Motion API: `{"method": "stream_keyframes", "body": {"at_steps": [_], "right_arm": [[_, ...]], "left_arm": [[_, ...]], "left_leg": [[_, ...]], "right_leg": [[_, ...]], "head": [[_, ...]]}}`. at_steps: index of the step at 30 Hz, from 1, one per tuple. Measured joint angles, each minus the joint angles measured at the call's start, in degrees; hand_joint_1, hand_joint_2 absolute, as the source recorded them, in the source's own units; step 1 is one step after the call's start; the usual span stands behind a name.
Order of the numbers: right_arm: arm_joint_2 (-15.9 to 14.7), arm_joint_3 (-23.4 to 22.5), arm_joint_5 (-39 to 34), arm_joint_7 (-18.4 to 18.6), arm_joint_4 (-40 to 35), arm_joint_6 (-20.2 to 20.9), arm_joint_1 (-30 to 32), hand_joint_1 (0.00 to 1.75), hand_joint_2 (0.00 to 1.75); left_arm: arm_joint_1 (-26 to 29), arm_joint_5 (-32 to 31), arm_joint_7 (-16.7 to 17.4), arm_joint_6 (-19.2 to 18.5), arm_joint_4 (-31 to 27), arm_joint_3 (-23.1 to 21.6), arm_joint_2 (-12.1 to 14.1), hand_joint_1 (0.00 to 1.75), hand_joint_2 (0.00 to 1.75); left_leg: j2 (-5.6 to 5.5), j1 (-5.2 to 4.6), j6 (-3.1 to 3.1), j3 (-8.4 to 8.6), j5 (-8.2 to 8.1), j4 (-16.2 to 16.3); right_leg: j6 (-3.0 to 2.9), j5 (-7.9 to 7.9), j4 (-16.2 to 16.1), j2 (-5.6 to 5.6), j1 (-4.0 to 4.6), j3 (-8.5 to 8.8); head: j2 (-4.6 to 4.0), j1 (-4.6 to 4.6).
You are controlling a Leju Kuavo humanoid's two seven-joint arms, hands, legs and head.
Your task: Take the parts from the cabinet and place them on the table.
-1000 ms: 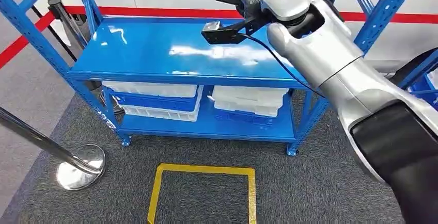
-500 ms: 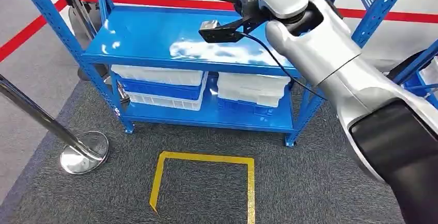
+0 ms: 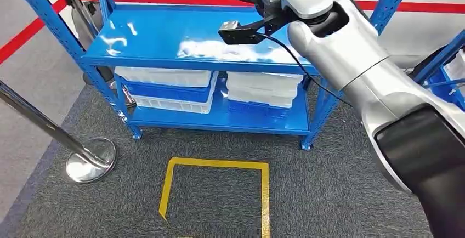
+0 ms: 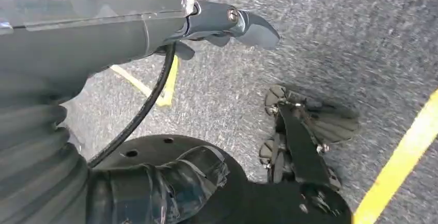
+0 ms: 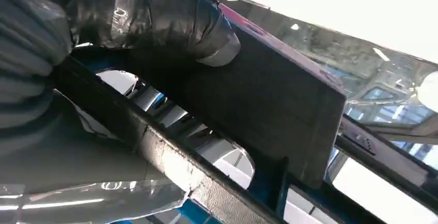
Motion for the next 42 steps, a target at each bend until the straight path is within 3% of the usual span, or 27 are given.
{"method": "stream_keyframes", "body": {"at_steps": [1,2,3,6,8,11,12,13,15,17,19,21,22,26,27,28,29,31,32,33,35,36,37,38,39,41,42], "right_arm": [[0.0,0.0,-0.1,0.0,0.1,0.1,0.1,1.75,1.75],[0.0,0.2,-0.1,-0.1,0.2,0.1,0.2,1.75,1.75],[0.0,0.3,-0.1,-0.1,0.2,0.1,0.3,1.75,1.75],[0.0,0.5,-0.2,0.2,0.2,-0.2,0.2,1.75,1.75],[0.0,0.5,-0.1,0.4,0.2,-0.4,0.1,1.75,1.75],[0.1,0.7,-0.1,0.7,0.2,-0.4,0.2,1.75,1.75],[0.0,0.7,-0.1,0.9,0.2,-0.3,0.2,1.75,1.75],[-0.1,0.7,-0.1,0.9,0.2,-0.3,0.1,1.75,1.75],[-0.1,0.7,-0.1,1.0,0.2,-0.4,0.1,1.75,1.75],[-0.1,0.7,-0.1,1.0,0.2,-0.3,0.3,1.75,1.75],[-0.2,0.7,0.0,1.0,0.3,-0.3,0.4,1.75,1.75],[-0.2,0.7,0.1,1.1,0.3,-0.3,0.1,1.75,1.75],[-0.2,0.7,0.1,1.1,0.2,-0.3,0.0,1.75,1.75],[-0.1,0.8,0.1,1.2,0.2,-0.3,-0.2,1.75,1.75],[-0.1,0.8,0.1,1.2,0.2,-0.3,-0.3,1.75,1.75],[0.0,0.8,0.1,1.2,0.2,-0.3,-0.3,1.75,1.75],[0.0,0.8,0.1,1.3,0.2,-0.3,-0.4,1.75,1.75],[0.0,0.8,0.1,1.4,0.2,-0.3,-0.4,1.75,1.75],[0.0,0.8,0.1,1.4,0.3,-0.3,-0.3,1.75,1.75],[0.0,0.8,0.1,1.4,0.3,-0.3,-0.2,1.75,1.75],[0.1,0.9,0.1,1.4,0.3,-0.3,-0.2,1.75,1.75],[0.1,0.9,0.1,1.4,0.3,-0.3,-0.2,1.75,1.75],[0.2,0.9,0.1,1.4,0.3,-0.3,-0.3,1.75,1.75],[0.2,1.0,0.1,1.4,0.3,-0.3,-0.4,1.75,1.75],[0.2,1.0,0.1,1.4,0.3,-0.2,-0.4,1.75,1.75],[0.3,1.0,0.1,1.3,0.4,-0.1,-0.3,1.75,1.75],[0.2,1.0,0.1,1.3,0.5,-0.1,-0.4,1.75,1.75]], "left_arm": [[0.0,0.0,0.0,0.0,0.0,0.0,0.0,0.0,1.75],[0.0,0.0,0.0,0.0,0.0,0.0,0.0,0.0,1.75],[0.0,0.0,0.0,0.0,0.0,0.0,0.0,0.0,1.75],[0.0,0.0,0.0,0.0,0.0,0.0,0.0,0.0,1.75],[0.0,0.0,0.0,0.0,0.0,0.0,0.0,0.0,1.75],[0.0,0.0,0.0,0.1,0.0,0.0,0.0,0.0,1.75],[0.0,0.0,0.0,0.1,0.0,0.0,0.0,0.0,1.75],[0.0,0.0,0.0,0.1,0.0,0.0,0.0,0.0,1.75],[0.0,-0.2,-0.1,0.0,0.0,0.0,0.0,0.0,1.75],[-0.1,-0.2,-0.2,0.0,0.0,0.0,0.0,0.0,1.75],[0.0,-0.2,-0.2,0.0,0.0,0.0,0.0,0.0,1.75],[0.0,-0.2,-0.2,0.1,0.0,0.0,0.0,0.0,1.75],[0.1,-0.2,-0.2,0.1,0.0,0.0,-0.2,0.0,1.75],[-0.2,-0.2,-0.2,0.1,0.0,0.0,-0.3,0.0,1.75],[-0.2,-0.2,-0.2,0.1,0.0,0.0,-0.3,0.0,1.75],[-0.2,-0.2,-0.3,0.2,0.0,0.0,-0.3,0.0,1.75],[-0.1,-0.2,-0.3,0.2,0.0,0.0,-0.3,0.0,1.75],[0.0,-0.2,-0.3,0.2,0.0,0.0,-0.3,0.0,1.75],[0.1,-0.2,-0.3,0.2,0.0,0.0,-0.3,0.0,1.75],[0.0,-0.2,-0.3,0.2,0.0,0.0,-0.3,0.0,1.75],[0.0,-0.2,-0.3,0.4,0.0,0.0,-0.2,0.0,1.75],[0.0,-0.2,-0.3,0.5,0.0,0.0,-0.1,0.0,1.75],[0.0,-0.2,-0.3,0.5,0.0,0.0,-0.1,0.0,1.75],[0.0,-0.2,-0.3,0.5,0.0,0.0,-0.1,0.0,1.75],[0.0,-0.2,-0.3,0.5,0.0,0.0,-0.1,0.0,1.75],[0.0,-0.3,-0.4,0.5,0.0,0.0,-0.1,0.0,1.75],[0.0,-0.3,-0.4,0.5,0.0,0.0,-0.1,0.0,1.75]], "left_leg": [[0.0,0.04,-0.21,-1.85,-1.57,4.2],[0.0,0.07,-0.34,-2.83,-1.77,6.4],[0.0,0.13,-0.42,-2.39,-0.74,5.7],[0.01,0.51,-0.27,4.18,5.95,-6.7],[-0.24,0.14,0.04,5.59,5.34,-10.3],[-0.34,-0.03,0.97,4.94,6.11,-9.9],[-0.11,0.44,1.64,4.91,6.83,-10.5],[-0.06,0.3,1.99,4.68,7.21,-10.5],[-0.01,0.15,2.54,4.02,7.48,-10.5],[-0.02,-0.08,2.8,3.41,7.64,-10.4],[-0.11,-0.25,2.8,3.29,7.72,-10.3],[-0.14,-0.51,2.77,3.37,7.73,-10.2],[-0.05,-0.44,2.71,3.19,7.77,-10.2],[0.08,-0.4,1.52,2.51,8.5,-10.2],[0.0,-0.73,1.14,2.33,8.3,-10.4],[-0.23,-0.49,0.75,2.14,7.33,-9.6],[-0.25,-0.44,0.47,1.03,5.44,-7.1],[-0.24,-0.02,-0.09,-2.57,1.32,1.6],[-0.22,0.09,-0.39,-4.2,0.2,5.4],[-0.22,0.24,-0.56,-4.59,0.58,6.4],[-0.2,0.54,-0.82,-1.92,4.44,1.1],[-0.19,0.69,-0.89,0.62,7.07,-4.1],[-0.19,0.86,-0.95,2.37,8.2,-8.3],[-0.37,0.44,-0.83,3.1,7.39,-9.0],[-0.56,0.44,-0.07,3.02,7.4,-9.3],[-0.69,0.3,0.35,2.51,7.68,-9.1],[-0.62,0.4,0.91,2.47,8.07,-9.5]], "right_leg": [[0.01,0.07,0.0,0.0,0.0,-0.16],[0.05,0.12,0.1,0.0,0.01,-0.29],[0.1,0.15,0.3,0.0,-0.01,-0.37],[0.25,0.1,0.8,0.0,-0.09,-0.43],[0.99,0.34,1.1,0.08,0.34,-0.92],[2.16,1.34,0.5,0.07,0.38,-1.04],[2.5,0.76,0.8,0.09,0.29,-1.42],[2.68,-1.02,2.0,0.07,0.08,-1.73],[2.92,-6.36,9.7,0.08,0.08,-4.39],[3.08,-8.76,17.2,0.08,0.08,-7.03],[2.79,-6.73,15.4,0.08,0.1,-5.41],[1.7,-1.68,4.6,0.1,0.53,0.52],[1.03,-2.27,2.0,0.07,0.75,1.67],[0.69,-1.97,0.5,0.01,1.3,1.66],[0.28,-1.46,-0.3,-0.07,0.46,2.06],[0.26,-1.11,-0.9,-0.32,0.39,2.23],[-0.06,-0.92,-0.9,-0.41,0.28,2.13],[-0.1,-0.88,-0.9,-0.41,0.26,1.91],[-0.09,-0.87,-0.8,-0.4,0.26,1.84],[-0.09,-0.87,-0.6,-0.38,0.19,1.8],[0.11,-1.01,-0.3,-0.32,0.05,1.77],[0.4,-1.22,0.0,-0.32,-0.08,1.76],[0.78,-1.47,0.4,-0.32,-0.12,1.69],[1.09,-1.57,0.8,-0.22,0.32,1.15],[1.37,-1.17,1.1,-0.15,0.34,0.75],[2.0,-0.74,0.7,-0.2,0.36,0.61],[2.17,-0.7,0.8,-0.18,0.32,0.42]], "head": [[0.0,0.0],[0.0,0.0],[0.0,0.0],[0.0,0.0],[0.0,0.06],[-0.02,0.07],[0.0,0.06],[0.0,0.04],[0.0,0.04],[0.0,0.07],[0.0,0.07],[0.0,0.07],[0.0,0.02],[0.0,0.02],[0.0,0.06],[-0.02,0.02],[0.0,0.0],[0.0,-0.02],[0.0,-0.02],[0.0,-0.02],[0.0,-0.02],[0.0,-0.02],[0.0,0.0],[0.0,-0.02],[0.0,0.07],[0.0,0.04],[0.0,0.07]]}}
